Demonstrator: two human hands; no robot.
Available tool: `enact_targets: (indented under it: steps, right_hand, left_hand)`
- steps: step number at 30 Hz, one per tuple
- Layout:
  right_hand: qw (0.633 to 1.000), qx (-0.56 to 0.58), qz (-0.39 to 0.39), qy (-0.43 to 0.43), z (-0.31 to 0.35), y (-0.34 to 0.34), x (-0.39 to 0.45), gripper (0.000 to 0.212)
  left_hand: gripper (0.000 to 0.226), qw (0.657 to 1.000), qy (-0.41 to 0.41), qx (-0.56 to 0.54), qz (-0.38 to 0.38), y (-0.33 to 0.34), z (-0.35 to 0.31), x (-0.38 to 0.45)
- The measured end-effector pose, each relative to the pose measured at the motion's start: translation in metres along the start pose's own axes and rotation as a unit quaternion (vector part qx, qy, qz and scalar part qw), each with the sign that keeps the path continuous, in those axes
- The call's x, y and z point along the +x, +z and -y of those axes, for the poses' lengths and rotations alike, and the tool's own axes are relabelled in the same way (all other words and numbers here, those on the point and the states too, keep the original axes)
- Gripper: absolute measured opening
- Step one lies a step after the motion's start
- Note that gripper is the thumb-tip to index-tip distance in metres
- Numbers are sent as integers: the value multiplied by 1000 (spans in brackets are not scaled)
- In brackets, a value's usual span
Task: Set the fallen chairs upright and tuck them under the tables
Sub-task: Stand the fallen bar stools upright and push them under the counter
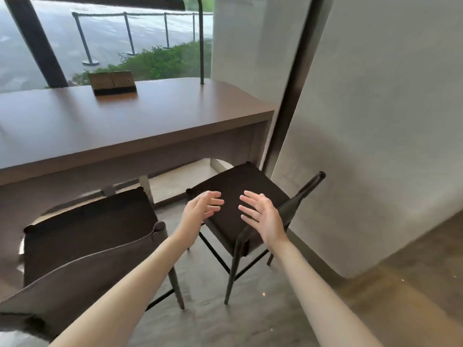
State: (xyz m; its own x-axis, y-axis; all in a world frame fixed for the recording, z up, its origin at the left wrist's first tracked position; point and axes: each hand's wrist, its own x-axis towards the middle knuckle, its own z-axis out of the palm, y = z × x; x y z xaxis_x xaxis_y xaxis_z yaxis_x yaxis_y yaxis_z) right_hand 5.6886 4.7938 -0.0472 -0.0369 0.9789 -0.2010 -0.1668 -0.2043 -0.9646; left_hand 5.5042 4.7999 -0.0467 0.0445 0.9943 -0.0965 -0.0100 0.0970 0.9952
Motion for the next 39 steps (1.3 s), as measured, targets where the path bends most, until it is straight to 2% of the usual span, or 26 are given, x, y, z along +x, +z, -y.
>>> enact_targets:
  steps: [6, 11, 13, 15, 17, 19, 21, 24, 29, 35, 39]
  right_hand:
    - [998, 30, -49, 1, 11, -94, -6, 41]
    - [998, 43, -56, -1, 14, -132, 1, 39]
    - [998, -6, -57, -22, 14, -138, 6, 32]
    - [987, -139, -52, -67, 14, -145, 13, 33]
    - [941, -313, -36, -123, 14, -153, 23, 45]
    - [866, -468, -3, -178, 16, -164, 37, 54]
    - [808, -550, 36, -209, 16, -177, 55, 60]
    - [768, -601, 62, -211, 18, -197, 85, 65]
    - [719, -665, 79, -184, 25, -233, 135, 67]
    - [684, -704, 88, -172, 38, -274, 190, 65]
    - [648, -739, 113, -146, 49, -295, 217, 59]
  left_hand:
    - [37, 1000, 0, 0, 30, 89, 2, 11]
    - [36, 999, 13, 23, 39, 121, 0, 20]
    - [42, 996, 41, 61, 41, 127, 1, 25]
    - [33, 986, 73, 144, 47, 131, 4, 33]
    - [27, 960, 111, 253, 54, 137, 7, 44]
    - [33, 917, 152, 363, 60, 146, 8, 57]
    - [40, 873, 190, 444, 66, 155, 13, 72]
    - [48, 834, 211, 500, 94, 172, 22, 99]
    - [54, 839, 182, 492, 146, 205, 31, 141]
    - [60, 827, 128, 503, 216, 242, 40, 195]
    - [52, 829, 106, 496, 237, 268, 43, 216]
